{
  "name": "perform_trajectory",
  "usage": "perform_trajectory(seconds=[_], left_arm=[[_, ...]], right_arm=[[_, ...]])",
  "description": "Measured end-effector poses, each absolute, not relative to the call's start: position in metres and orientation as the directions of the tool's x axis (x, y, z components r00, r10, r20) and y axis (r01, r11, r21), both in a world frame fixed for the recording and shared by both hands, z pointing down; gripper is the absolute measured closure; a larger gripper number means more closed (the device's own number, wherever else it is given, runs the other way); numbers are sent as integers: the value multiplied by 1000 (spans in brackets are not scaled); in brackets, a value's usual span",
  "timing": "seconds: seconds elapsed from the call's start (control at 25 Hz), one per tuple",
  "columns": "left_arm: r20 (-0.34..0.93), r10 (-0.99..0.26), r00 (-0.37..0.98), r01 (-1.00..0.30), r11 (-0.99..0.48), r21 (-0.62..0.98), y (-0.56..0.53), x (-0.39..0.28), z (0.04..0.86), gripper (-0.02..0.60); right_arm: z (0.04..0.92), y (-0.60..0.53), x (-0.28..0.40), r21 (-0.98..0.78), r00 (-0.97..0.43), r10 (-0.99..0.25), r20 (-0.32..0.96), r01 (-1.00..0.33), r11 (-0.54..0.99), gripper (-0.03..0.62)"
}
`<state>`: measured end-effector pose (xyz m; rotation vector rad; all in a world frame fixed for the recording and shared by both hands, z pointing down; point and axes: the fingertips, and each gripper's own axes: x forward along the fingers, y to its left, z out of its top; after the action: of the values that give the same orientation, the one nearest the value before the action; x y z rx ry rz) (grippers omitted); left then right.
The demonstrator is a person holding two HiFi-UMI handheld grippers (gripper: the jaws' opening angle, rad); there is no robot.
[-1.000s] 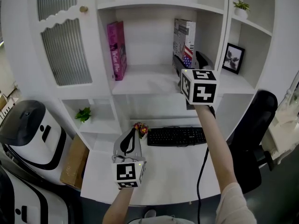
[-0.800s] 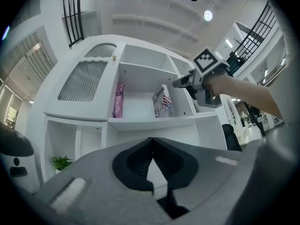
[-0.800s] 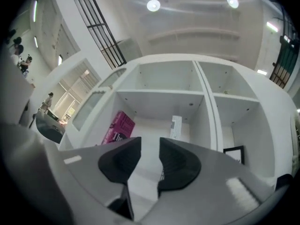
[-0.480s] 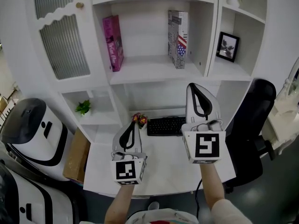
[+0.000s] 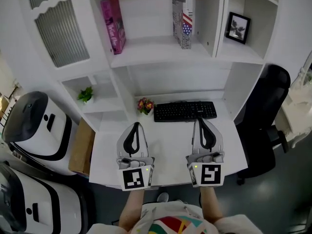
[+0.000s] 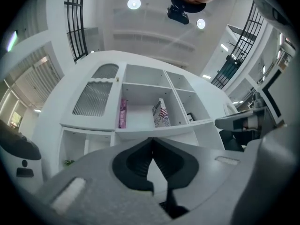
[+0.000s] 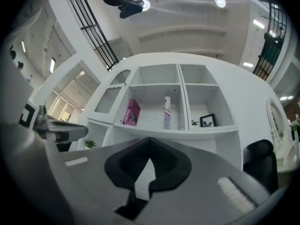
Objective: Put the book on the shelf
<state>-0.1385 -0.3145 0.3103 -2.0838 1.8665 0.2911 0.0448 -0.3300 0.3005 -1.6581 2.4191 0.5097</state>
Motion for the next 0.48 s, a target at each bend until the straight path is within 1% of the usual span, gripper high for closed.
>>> perform_trajectory(seconds=[0.24,0.36,0.48], left_arm=[[-311,-940,139,-989,-116,-91,-308,-129,340,578],[-288,-949,129,-990,-108,-88,-307,-131,350,578],[-288,-950,119,-991,-98,-86,-306,-133,350,578]], right_arm=[[361,-316,38,181,-418,-885,-204,-905,385,592],[376,-315,39,158,-433,-888,-157,-898,410,592],[383,-315,34,176,-450,-884,-128,-887,426,592]])
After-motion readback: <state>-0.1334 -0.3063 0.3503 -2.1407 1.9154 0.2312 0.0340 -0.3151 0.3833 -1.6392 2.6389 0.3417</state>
